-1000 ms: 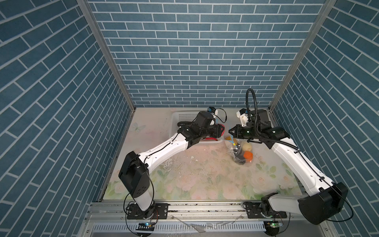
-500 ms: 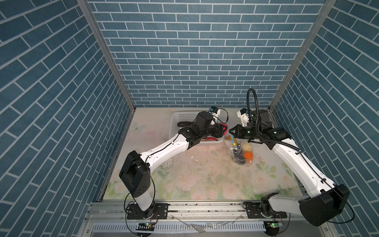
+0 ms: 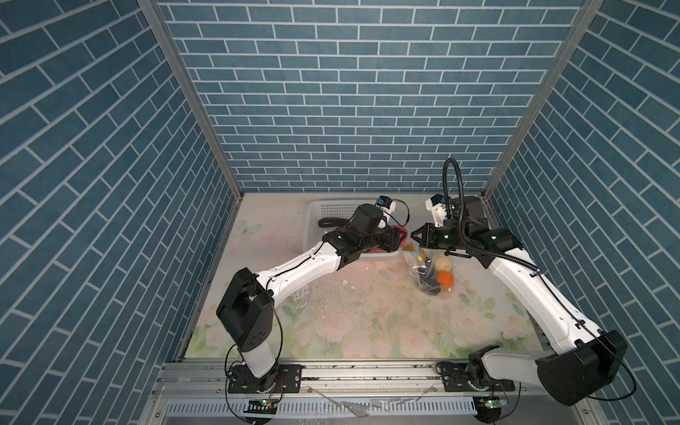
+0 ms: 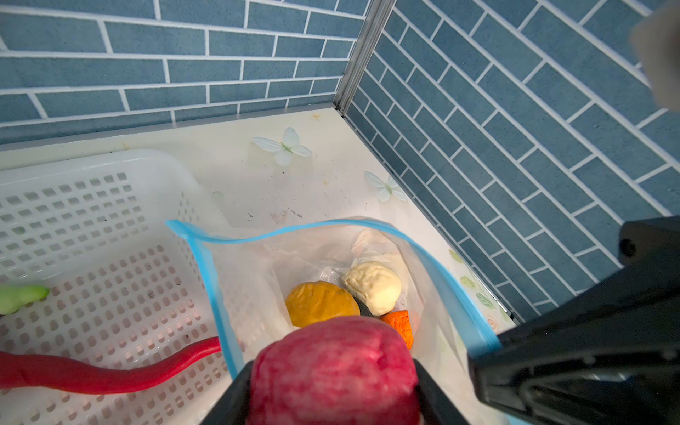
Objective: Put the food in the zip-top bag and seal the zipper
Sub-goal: 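Lower the pink ball with the left gripper into the bag mouth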
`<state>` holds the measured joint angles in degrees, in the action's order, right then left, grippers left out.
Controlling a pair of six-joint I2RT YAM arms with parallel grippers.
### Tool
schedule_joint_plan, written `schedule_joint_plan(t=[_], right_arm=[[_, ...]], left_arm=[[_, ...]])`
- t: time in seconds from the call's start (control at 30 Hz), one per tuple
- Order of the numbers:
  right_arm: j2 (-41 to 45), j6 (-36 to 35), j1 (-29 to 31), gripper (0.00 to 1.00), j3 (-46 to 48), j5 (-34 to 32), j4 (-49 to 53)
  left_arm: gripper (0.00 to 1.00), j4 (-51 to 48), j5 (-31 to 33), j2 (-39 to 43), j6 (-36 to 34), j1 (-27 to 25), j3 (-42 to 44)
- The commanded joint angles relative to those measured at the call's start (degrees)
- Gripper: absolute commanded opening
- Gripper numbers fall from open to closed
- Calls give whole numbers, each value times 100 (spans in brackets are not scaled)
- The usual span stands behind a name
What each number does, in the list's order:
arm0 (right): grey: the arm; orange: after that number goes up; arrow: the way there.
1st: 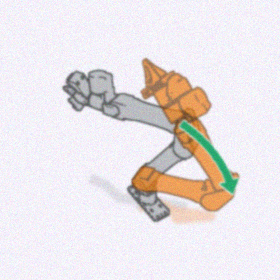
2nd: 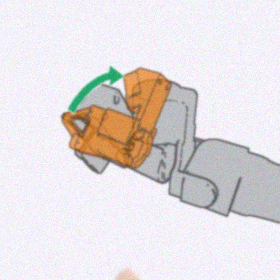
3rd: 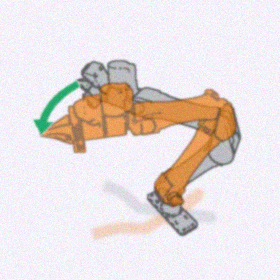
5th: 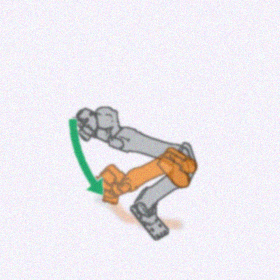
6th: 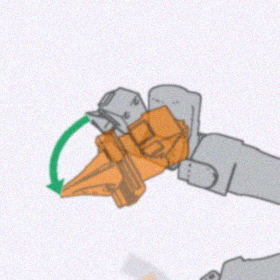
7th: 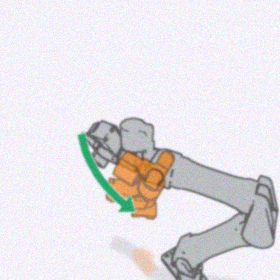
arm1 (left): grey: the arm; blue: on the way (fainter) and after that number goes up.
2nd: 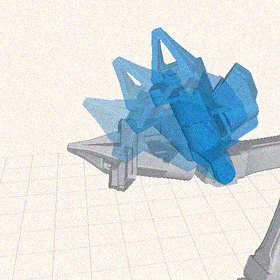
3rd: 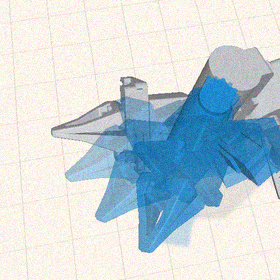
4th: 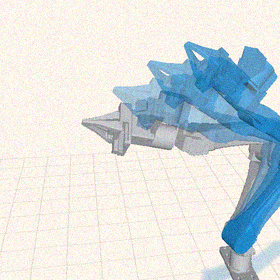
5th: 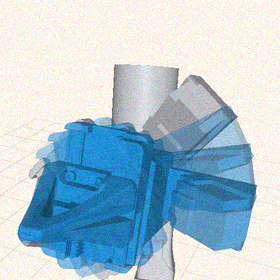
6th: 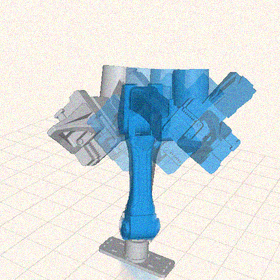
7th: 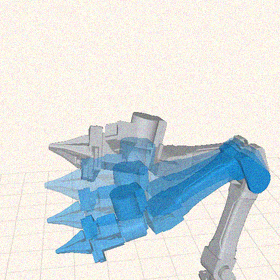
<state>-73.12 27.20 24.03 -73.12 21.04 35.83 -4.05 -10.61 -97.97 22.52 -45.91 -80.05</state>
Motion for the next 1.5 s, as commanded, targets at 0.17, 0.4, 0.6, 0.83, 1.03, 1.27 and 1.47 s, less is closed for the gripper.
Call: schedule_joint_plan(t=[0.17,0.4,0.6,0.83,1.03,1.27,1.47], right_arm=[[140,36,-13,0,-39,50,-59],[136,5,-13,0,-58,24,-28],[71,-101,-17,0,-167,-62,42],[70,-119,-15,0,-124,-108,20],[70,-112,-22,0,-115,-117,9],[61,-119,-30,0,-115,-117,2],[61,-119,-30,0,-124,-117,2]], left_arm=[[50,198,-239,-196,-143,-32,49],[53,131,-274,-214,-193,-32,94],[56,-25,-196,-147,-345,-32,119],[59,-60,-218,-154,-321,-32,96],[65,-102,-167,-117,-351,-32,102],[69,-100,-169,-82,-330,-32,113],[72,-104,-172,-88,-332,-32,88]])
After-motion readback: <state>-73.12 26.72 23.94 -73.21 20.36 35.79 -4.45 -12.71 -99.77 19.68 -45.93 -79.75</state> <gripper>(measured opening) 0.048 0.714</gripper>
